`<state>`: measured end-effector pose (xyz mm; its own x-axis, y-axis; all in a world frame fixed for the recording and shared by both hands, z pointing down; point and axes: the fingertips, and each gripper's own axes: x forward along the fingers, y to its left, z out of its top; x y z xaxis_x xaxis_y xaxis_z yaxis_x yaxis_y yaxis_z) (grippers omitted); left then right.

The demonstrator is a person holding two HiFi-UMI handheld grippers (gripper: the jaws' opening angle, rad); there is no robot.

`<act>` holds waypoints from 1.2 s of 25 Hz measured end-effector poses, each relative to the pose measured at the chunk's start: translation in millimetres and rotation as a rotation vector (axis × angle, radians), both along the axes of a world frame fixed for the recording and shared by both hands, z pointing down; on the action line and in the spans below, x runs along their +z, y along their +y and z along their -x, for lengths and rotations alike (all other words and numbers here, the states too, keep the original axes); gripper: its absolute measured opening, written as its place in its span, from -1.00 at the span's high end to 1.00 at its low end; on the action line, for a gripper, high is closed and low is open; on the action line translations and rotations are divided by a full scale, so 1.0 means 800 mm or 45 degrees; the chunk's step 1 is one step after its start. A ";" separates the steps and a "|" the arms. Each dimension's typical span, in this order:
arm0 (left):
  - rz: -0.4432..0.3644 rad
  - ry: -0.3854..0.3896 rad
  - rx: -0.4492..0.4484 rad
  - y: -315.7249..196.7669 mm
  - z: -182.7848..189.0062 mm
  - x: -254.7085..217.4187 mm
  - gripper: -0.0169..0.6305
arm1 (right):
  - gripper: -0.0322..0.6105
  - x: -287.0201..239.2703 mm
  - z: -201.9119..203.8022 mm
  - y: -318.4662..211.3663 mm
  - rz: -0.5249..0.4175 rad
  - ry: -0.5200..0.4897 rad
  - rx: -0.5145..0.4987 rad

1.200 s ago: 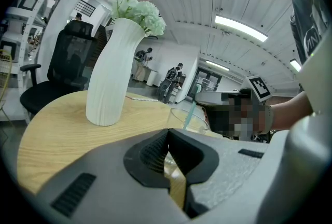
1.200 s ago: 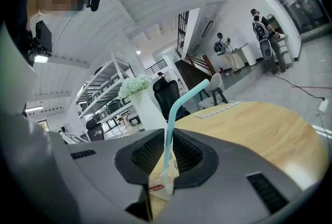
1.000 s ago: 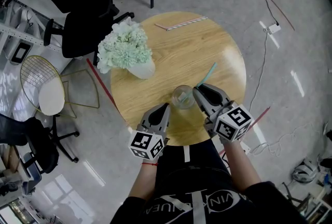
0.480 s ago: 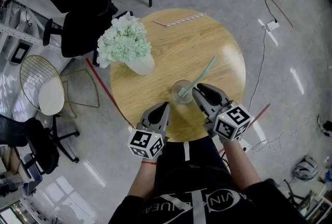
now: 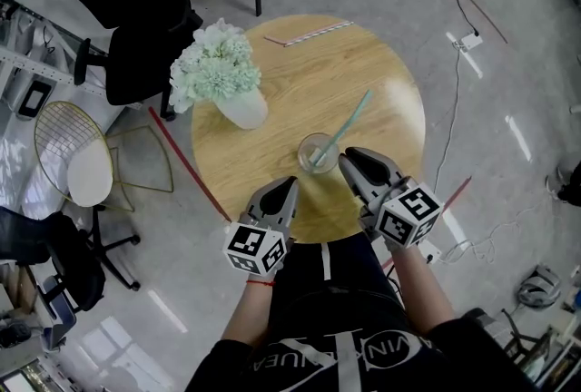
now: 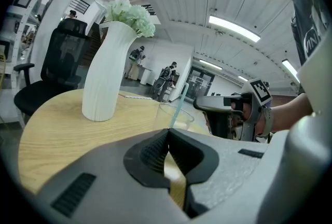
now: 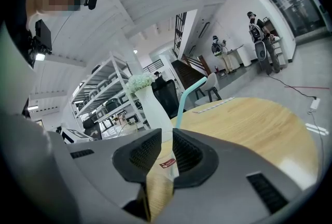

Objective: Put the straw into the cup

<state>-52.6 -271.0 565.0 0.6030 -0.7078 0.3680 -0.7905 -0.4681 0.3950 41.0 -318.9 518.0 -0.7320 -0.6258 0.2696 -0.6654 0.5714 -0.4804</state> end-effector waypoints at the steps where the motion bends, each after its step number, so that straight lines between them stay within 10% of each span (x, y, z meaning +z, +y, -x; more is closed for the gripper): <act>1: -0.001 0.000 0.006 0.000 0.000 0.001 0.93 | 0.70 0.000 0.000 0.000 -0.004 -0.002 0.001; 30: -0.160 0.046 0.126 0.057 0.012 -0.066 0.93 | 0.89 -0.055 0.022 0.095 -0.126 0.056 0.046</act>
